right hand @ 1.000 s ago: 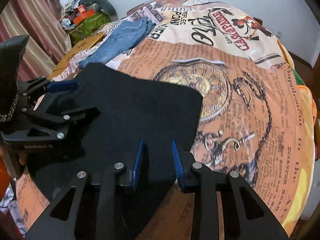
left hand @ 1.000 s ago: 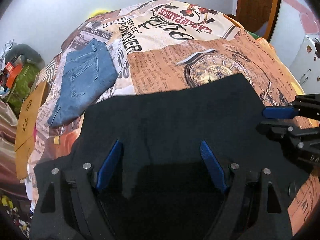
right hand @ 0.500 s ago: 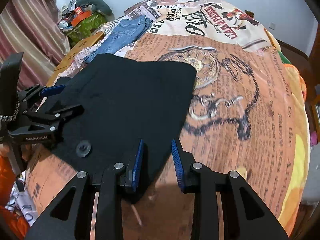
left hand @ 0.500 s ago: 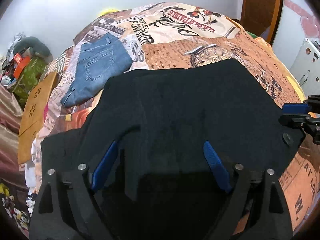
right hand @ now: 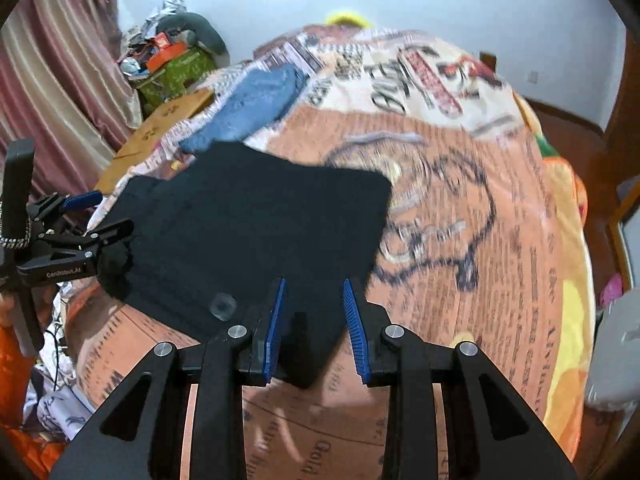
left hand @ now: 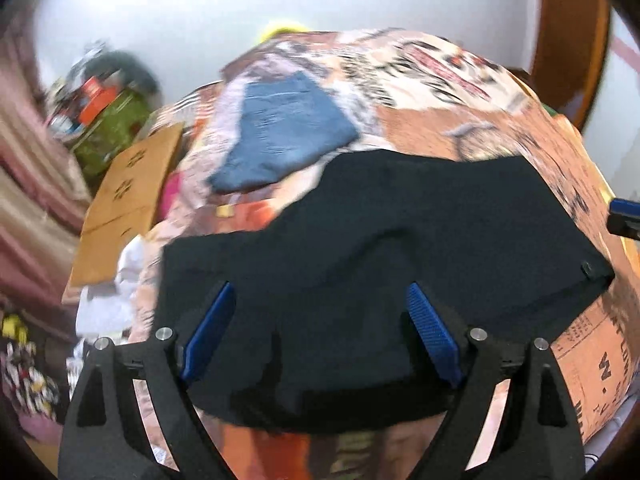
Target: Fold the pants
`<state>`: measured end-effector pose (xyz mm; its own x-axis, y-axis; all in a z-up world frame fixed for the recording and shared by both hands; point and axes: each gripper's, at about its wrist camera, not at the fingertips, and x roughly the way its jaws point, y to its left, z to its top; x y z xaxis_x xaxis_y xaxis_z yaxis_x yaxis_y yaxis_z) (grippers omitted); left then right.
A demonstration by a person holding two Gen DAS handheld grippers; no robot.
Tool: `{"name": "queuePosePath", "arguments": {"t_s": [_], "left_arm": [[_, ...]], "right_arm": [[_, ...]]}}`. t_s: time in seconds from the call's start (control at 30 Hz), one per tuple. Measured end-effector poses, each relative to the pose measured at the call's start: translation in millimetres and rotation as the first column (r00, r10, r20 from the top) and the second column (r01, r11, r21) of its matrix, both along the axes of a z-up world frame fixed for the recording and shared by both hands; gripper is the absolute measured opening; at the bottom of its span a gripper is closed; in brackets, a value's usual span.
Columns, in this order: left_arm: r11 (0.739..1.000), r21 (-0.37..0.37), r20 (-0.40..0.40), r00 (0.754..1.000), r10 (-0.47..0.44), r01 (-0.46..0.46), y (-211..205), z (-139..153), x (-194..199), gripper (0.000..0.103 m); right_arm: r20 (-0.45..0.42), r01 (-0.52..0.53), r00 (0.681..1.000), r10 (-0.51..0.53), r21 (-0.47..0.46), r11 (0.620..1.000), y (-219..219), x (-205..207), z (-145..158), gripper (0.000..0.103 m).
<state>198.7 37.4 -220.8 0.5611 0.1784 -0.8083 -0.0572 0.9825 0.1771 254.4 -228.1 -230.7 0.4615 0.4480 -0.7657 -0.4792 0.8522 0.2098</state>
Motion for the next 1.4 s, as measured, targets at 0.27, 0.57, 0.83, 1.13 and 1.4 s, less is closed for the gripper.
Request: {"name": "queuePosePath", "arguments": {"t_s": [0.27,0.57,0.83,1.13,1.4], "left_arm": [[0.97,-0.115,-0.003,0.977,0.213,-0.212,90,13,-32,0.094],[0.888,-0.281,-0.161,0.93,0.331,-0.364,152,-37,-65,0.094],[0.75,-0.51,-0.303,0.904,0.303,-0.422,162,-85,-72,0.094],[0.592,-0.695,-0.307,0.912,0.27,-0.409,170,-104,-49,0.095],[0.574,-0.673,-0.332,0.884,0.328,-0.466,180,-110,-21,0.054]], "right_arm": [[0.086,-0.086,0.993,0.081,0.047,0.995,43,-3,26,0.038],[0.048,-0.173,0.984,0.172,0.007,0.985,93,-5,1,0.043],[-0.029,-0.183,0.983,0.181,-0.078,0.98,105,4,-28,0.043],[-0.065,-0.201,0.978,0.196,-0.078,0.976,105,8,-40,0.046],[-0.082,-0.206,0.976,0.203,-0.033,0.978,103,11,-43,0.047]]}}
